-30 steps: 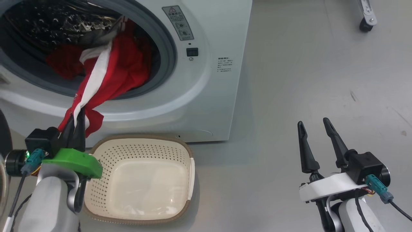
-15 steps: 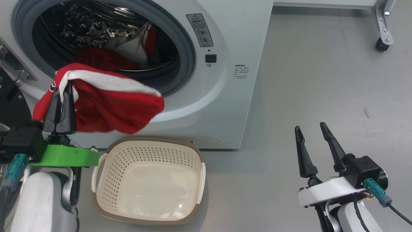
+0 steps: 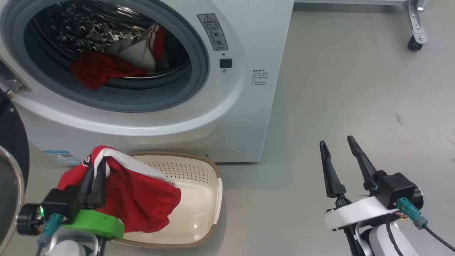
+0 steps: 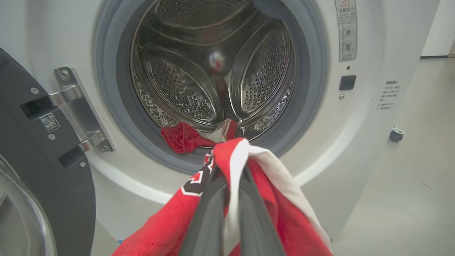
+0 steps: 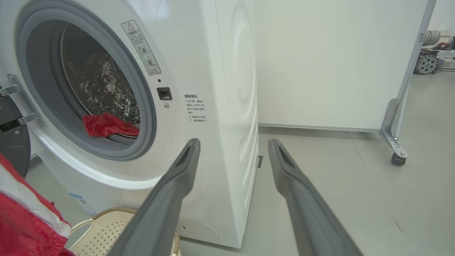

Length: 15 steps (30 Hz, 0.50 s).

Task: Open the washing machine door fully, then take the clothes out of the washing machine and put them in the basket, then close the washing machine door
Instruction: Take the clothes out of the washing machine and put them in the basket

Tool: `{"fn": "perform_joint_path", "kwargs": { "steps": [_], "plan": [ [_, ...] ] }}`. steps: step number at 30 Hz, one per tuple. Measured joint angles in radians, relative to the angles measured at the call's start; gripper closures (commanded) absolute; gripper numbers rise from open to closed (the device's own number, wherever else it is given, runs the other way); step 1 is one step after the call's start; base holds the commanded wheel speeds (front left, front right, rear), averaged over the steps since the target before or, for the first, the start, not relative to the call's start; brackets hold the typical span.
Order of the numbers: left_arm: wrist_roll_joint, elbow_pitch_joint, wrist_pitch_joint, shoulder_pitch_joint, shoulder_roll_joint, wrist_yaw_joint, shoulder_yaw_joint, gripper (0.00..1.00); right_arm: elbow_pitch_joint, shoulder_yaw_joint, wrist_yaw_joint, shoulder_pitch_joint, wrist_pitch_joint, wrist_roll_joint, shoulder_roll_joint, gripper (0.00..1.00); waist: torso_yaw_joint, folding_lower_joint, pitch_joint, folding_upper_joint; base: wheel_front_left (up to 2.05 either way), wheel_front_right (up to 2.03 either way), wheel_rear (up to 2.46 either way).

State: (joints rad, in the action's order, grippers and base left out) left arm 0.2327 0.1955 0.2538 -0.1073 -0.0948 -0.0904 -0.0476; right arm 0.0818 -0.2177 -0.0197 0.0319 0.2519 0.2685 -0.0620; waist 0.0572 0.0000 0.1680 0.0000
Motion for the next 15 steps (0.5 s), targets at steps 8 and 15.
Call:
{"fn": "perform_joint_path", "kwargs": {
  "steps": [8,15],
  "plan": [
    [-0.015,0.107,0.000,0.032,-0.006,-0.007,-0.033,1.00,-0.001,-0.004,0.000,0.003,0.000,-0.008,0.000,0.00,-0.034,0.0000,0.026,0.0000,0.00,0.00,0.00],
    [-0.034,0.207,-0.021,0.027,-0.014,-0.011,-0.055,1.00,-0.006,-0.012,-0.005,0.022,0.000,-0.011,0.000,0.00,-0.070,0.0000,0.057,0.0000,0.00,0.00,0.00]
  ]
}}
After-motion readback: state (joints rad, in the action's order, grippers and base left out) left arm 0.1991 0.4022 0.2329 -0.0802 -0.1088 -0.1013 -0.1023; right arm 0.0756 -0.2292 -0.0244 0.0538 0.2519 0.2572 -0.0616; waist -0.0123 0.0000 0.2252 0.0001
